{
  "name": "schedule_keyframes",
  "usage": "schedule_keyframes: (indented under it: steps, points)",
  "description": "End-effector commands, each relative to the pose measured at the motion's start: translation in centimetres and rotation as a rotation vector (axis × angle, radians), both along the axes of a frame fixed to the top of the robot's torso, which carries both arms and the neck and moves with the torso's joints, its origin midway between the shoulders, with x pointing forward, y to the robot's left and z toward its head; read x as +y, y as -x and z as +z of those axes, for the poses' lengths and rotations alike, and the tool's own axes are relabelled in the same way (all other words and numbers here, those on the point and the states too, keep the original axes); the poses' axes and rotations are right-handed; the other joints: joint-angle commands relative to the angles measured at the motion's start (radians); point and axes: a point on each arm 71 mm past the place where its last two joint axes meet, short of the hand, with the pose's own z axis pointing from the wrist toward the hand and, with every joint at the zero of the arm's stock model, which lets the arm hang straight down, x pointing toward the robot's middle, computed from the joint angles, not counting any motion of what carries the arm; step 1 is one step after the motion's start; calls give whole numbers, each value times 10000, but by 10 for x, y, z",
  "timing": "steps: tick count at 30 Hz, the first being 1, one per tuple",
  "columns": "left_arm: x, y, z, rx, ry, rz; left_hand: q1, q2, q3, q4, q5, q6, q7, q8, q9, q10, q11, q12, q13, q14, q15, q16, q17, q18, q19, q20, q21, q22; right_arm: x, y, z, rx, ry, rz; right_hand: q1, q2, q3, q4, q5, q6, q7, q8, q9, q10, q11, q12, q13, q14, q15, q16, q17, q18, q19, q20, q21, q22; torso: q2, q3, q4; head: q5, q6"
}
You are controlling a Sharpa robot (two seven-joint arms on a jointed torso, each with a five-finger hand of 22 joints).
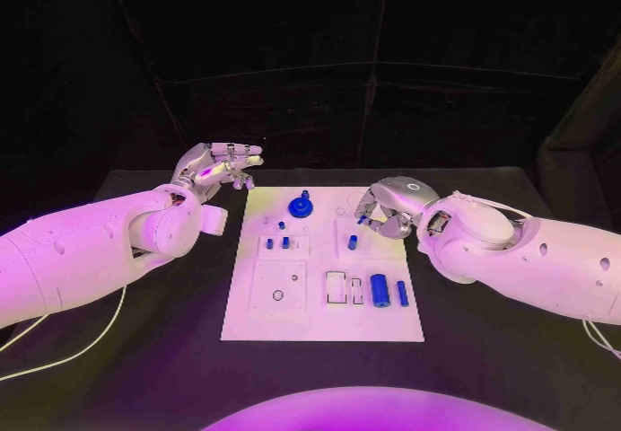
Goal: Assemble the parts on the task board
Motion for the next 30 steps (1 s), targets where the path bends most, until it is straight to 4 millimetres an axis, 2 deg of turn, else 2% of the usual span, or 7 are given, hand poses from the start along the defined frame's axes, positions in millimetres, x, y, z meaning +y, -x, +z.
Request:
schedule_keyframes:
  steps: [1, 6, 9, 13, 19, 22, 30]
  points:
    - [-2, 1, 2, -48, 127, -136, -110, 20, -46, 12, 23, -70, 30, 54, 3, -90, 4, 67, 17, -94, 3, -44, -9, 55, -47, 13, -51, -10, 15, 6, 7, -254, -521, 383, -118, -18, 7, -61, 8, 36, 16, -32, -17, 65, -12, -55, 9, 224, -55, 1, 6, -3, 57, -6, 70, 15, 2, -7, 27, 95, -20]
    - [-5, 1, 2, -47, 145, -178, -110, 20, -46, 12, 23, -70, 30, 54, 3, -90, 4, 67, 17, -94, 3, -44, -9, 55, -47, 13, -51, -10, 40, 12, 8, -148, -526, 1016, -120, -19, 10, -70, 8, 36, 17, -34, -17, 65, -12, -58, 9, 227, -55, 11, 17, -3, 58, -7, 73, 20, 1, -34, 45, 303, -89]
    - [-7, 1, 2, -46, 153, -204, -132, 25, -58, 19, 25, -79, 28, 69, 4, -104, 4, 90, 21, -95, 5, -38, -10, 56, -47, 17, -59, -15, 56, 14, 7, -52, -423, 1453, -121, -1, 28, -92, 1, 40, 19, -40, -20, 70, -12, -63, 10, 218, -56, -53, -83, -26, 103, -8, 139, 141, 13, -23, 27, 494, -182]
    - [-11, 1, 2, -34, 175, -272, -141, 29, -62, 24, 25, -81, 28, 75, 5, -107, 3, 99, 22, -96, 6, -37, -13, 57, -47, 18, -61, -17, 77, 17, 1, 227, -235, 1915, -126, 17, 46, -112, 3, 38, 22, -49, -23, 66, -8, -74, 9, 220, -55, -59, -103, -25, 103, -9, 142, 142, 24, -20, 19, 638, -222]
    - [-16, 1, 2, -23, 208, -366, -141, 29, -62, 24, 25, -81, 28, 75, 5, -107, 3, 99, 22, -96, 6, -37, -13, 57, -47, 18, -61, -17, 97, 26, -18, 754, 134, 2344, -128, 30, 63, -144, 12, 27, 27, -64, -29, 55, -4, -89, 7, 222, -53, -53, -108, -31, 113, -10, 162, 175, 17, -26, 32, 771, -341]
    - [-18, 1, 2, -22, 212, -381, -141, 29, -62, 24, 25, -81, 28, 75, 5, -107, 3, 99, 22, -96, 6, -37, -13, 57, -47, 18, -61, -17, 104, 31, -27, 960, 261, 2514, -128, 31, 64, -146, 13, 27, 28, -65, -29, 54, -3, -90, 7, 221, -53, -58, -115, -31, 113, -10, 163, 176, 10, 4, 9, 867, -385]
    - [-21, 1, 2, 10, 234, -465, -149, 39, -64, 29, 25, -83, 26, 85, 6, -112, 2, 112, 25, -99, 6, -38, -22, 57, -47, 20, -65, -20, 118, 38, -40, 1207, 427, 2837, -130, 33, 72, -177, 25, 20, 34, -76, -33, 49, 2, -99, 7, 222, -51, -54, -119, -30, 110, -11, 165, 174, 12, 2, 6, 964, -439]
